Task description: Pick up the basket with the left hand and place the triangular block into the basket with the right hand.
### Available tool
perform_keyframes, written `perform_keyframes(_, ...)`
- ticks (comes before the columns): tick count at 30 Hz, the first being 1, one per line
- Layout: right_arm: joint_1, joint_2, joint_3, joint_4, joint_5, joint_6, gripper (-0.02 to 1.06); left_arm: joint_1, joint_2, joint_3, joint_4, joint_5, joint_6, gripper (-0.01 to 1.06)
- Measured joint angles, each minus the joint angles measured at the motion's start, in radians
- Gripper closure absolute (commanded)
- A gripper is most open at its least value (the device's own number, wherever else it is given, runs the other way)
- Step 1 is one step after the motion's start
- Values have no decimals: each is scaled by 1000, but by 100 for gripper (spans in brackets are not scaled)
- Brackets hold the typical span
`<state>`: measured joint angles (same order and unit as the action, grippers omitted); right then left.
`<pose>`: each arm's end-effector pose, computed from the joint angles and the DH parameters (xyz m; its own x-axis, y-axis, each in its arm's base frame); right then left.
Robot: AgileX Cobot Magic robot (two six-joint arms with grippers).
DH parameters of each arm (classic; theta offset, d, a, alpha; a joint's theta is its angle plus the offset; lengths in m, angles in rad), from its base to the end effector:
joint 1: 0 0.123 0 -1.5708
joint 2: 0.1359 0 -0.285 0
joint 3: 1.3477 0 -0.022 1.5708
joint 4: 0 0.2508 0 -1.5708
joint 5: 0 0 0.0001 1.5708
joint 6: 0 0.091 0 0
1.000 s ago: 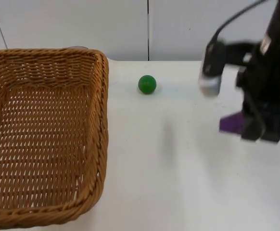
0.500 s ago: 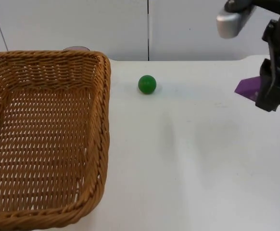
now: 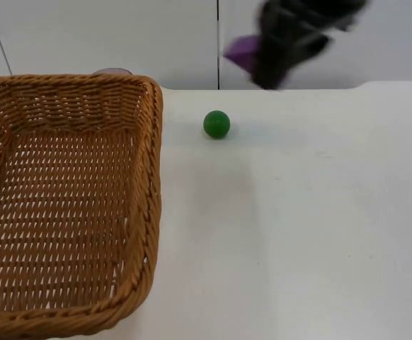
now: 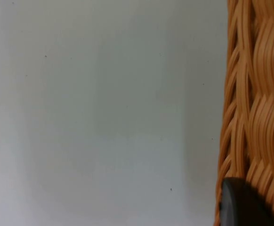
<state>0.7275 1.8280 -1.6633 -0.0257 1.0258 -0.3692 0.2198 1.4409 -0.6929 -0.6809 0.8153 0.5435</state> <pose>0.3014 0.2657 0.3075 -0.3731 -0.8319 -0.4109 -0.8588 0.4772 -0.1865 0.2343 0.0096 0.1925 -0.9552 -0.1802 -0.2346 -0.0613 0.8964 -0.4389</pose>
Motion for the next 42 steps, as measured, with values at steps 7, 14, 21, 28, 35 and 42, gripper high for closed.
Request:
perform_keyframes(7, 76, 248, -302, 26, 1, 15, 105, 0, 0, 0, 0, 1, 0, 105)
perform_keyframes(14, 115, 375, -412, 95, -41, 18, 104, 0, 0, 0, 0, 1, 0, 105)
perform_keyframes(21, 115, 405, -418, 135, -76, 18, 75, 0, 0, 0, 0, 2, 0, 105)
perform_keyframes(28, 115, 411, -410, 130, -81, 18, 39, 0, 0, 0, 0, 2, 0, 105)
perform_keyframes(35, 110, 401, -410, 48, -79, 37, 31, 0, 0, 0, 0, 2, 0, 105)
perform_keyframes(42, 18, 267, -409, 125, -29, 41, 31, 0, 0, 0, 0, 2, 0, 105)
